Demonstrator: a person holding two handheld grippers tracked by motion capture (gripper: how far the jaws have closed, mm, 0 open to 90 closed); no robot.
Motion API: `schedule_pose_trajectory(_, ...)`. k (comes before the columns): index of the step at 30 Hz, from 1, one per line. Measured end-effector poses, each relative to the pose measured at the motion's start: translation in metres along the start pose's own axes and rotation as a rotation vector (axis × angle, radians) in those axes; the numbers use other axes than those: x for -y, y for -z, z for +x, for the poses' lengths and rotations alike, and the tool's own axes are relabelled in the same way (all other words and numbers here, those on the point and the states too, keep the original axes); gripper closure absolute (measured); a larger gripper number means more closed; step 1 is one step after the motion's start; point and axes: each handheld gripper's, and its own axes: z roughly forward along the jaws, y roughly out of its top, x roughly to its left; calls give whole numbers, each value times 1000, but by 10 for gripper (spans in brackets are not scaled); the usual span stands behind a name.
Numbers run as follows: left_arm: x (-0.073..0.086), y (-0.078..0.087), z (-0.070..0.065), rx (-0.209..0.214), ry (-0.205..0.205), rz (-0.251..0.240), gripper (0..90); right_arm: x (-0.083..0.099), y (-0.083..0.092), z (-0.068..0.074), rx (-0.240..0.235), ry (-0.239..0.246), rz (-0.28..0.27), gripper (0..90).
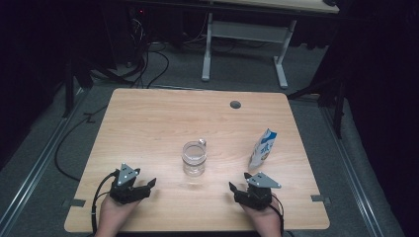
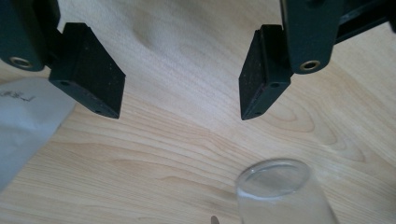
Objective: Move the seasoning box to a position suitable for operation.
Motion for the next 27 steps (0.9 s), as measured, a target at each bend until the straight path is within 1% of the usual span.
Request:
schedule_pose_trajectory(2,0,0,-1,12,12,-8,299,-2,-3,-2,-6,-15,7,332)
schedule_pose_trajectory(3,-1,0,-2,19,16,-9,299,-3,-4,-3,-6,-24,28,343)
schedule_pose_trajectory(4,0,-1,-2,23,19,-9,301,-4,-6,-4,-5,-21,43,347)
schedule_pose_trajectory(6,1,-1,-2,31,29,-8,307,-3,-7,-5,0,-19,53,375)
schedule_pose_trajectory(8,2,-1,-2,36,23,-17,323,-1,-4,-6,1,-16,33,393)
schedule_pose_trajectory(9,2,-1,-3,46,26,-20,324,0,-3,-6,-7,-9,19,402)
schedule_pose_trajectory(11,2,0,-3,57,32,-22,329,3,-1,-4,-2,14,19,411)
schedule_pose_trajectory(12,1,0,-4,67,43,-26,333,4,0,-4,1,18,16,413)
schedule_pose_trajectory(16,-1,1,-5,76,52,-34,345,7,3,-3,-2,25,12,411)
schedule_pose_trajectory(19,-3,0,-3,99,99,-32,352,8,4,-1,-1,32,9,409)
schedule_pose_trajectory(21,-4,-1,-3,108,116,-39,359,8,5,0,-5,33,17,403)
schedule_pose_trajectory(23,-8,-1,-5,113,127,-39,364,8,5,2,-2,36,14,402)
schedule_pose_trajectory(24,-10,-1,-6,116,126,-35,370,8,6,2,1,36,15,401)
schedule_pose_trajectory(27,-15,0,-9,116,99,-31,382,8,9,2,4,34,10,403)
